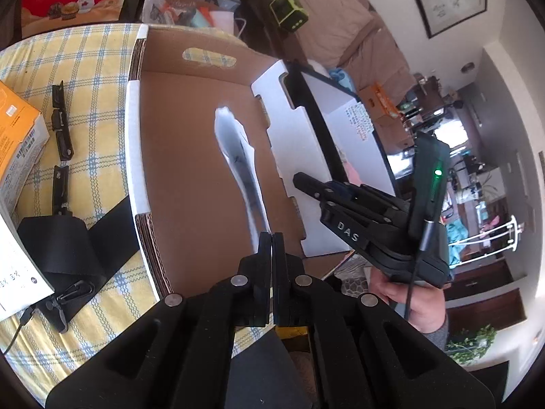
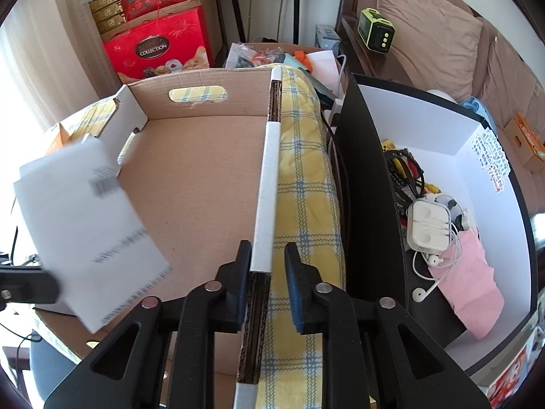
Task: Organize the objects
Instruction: 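Carry the envelope over the cardboard box and open the left gripper, then move the left gripper back to the white WD instruction leaflet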
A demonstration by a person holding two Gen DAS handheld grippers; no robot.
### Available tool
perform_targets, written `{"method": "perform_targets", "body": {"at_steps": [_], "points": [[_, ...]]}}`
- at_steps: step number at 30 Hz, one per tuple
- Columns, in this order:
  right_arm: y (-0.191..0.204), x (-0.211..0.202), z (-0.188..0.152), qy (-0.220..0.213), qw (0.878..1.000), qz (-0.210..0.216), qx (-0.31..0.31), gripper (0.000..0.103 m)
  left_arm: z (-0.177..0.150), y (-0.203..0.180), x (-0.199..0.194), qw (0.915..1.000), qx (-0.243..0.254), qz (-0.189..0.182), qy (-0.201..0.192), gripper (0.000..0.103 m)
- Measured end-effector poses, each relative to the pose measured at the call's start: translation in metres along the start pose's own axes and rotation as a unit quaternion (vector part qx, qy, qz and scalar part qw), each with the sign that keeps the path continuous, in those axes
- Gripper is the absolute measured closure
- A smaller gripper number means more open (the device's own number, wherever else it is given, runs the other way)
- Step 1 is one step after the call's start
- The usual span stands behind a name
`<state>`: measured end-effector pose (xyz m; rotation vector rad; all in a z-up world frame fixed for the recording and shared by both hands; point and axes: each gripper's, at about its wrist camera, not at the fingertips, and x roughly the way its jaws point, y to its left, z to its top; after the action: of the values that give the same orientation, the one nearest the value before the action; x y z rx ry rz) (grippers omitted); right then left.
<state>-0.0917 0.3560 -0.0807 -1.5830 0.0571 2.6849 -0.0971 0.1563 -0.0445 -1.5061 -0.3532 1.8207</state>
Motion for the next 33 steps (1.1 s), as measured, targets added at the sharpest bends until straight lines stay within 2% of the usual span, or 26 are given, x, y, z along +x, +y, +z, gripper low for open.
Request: {"method": "perform_targets", "body": {"at_steps": [3, 6, 7, 8, 14, 15, 17, 20, 26, 33], "points": [[0.003, -0.002, -0.001, -0.001, 1.000, 0.000, -0.005, 0.092, 0.001, 0.005, 0.008, 0.9997, -0.006, 0.004, 0.024, 0.102], [0.006, -0.003, -0.002, -0.002, 1.000, -0.006, -0.009, 0.091, 0.000, 0.012, 0.005, 0.9994, 0.001, 0.016, 0.030, 0.102], [0.007, -0.003, -0.002, -0.001, 1.000, -0.005, -0.008, 0.091, -0.001, 0.013, 0.004, 0.9993, 0.000, 0.020, 0.030, 0.098], [0.006, -0.003, -0.002, -0.001, 1.000, -0.005, -0.008, 0.091, -0.001, 0.016, 0.002, 0.9992, -0.002, 0.026, 0.031, 0.090], [0.006, -0.003, -0.002, -0.001, 1.000, -0.005, -0.007, 0.091, -0.009, 0.018, -0.015, 0.9992, 0.004, 0.033, 0.021, 0.060], [0.006, -0.003, -0.002, -0.001, 1.000, -0.005, -0.007, 0.091, -0.009, 0.016, -0.020, 0.9993, 0.008, 0.033, 0.014, 0.057], [0.005, -0.003, -0.002, -0.001, 1.000, -0.004, -0.006, 0.091, -0.015, 0.013, -0.036, 0.9992, 0.020, 0.036, -0.002, 0.042], [0.004, -0.003, -0.002, 0.000, 1.000, -0.002, -0.004, 0.091, -0.020, 0.010, -0.059, 0.9972, 0.038, 0.055, -0.035, 0.029], [0.005, -0.003, -0.003, -0.003, 1.000, -0.004, -0.001, 0.091, -0.029, 0.021, -0.098, 0.9902, 0.047, 0.095, -0.091, 0.021], [0.004, -0.008, -0.007, -0.006, 1.000, -0.004, 0.007, 0.091, -0.020, 0.038, -0.101, 0.9806, 0.031, 0.146, -0.127, 0.017]]}}
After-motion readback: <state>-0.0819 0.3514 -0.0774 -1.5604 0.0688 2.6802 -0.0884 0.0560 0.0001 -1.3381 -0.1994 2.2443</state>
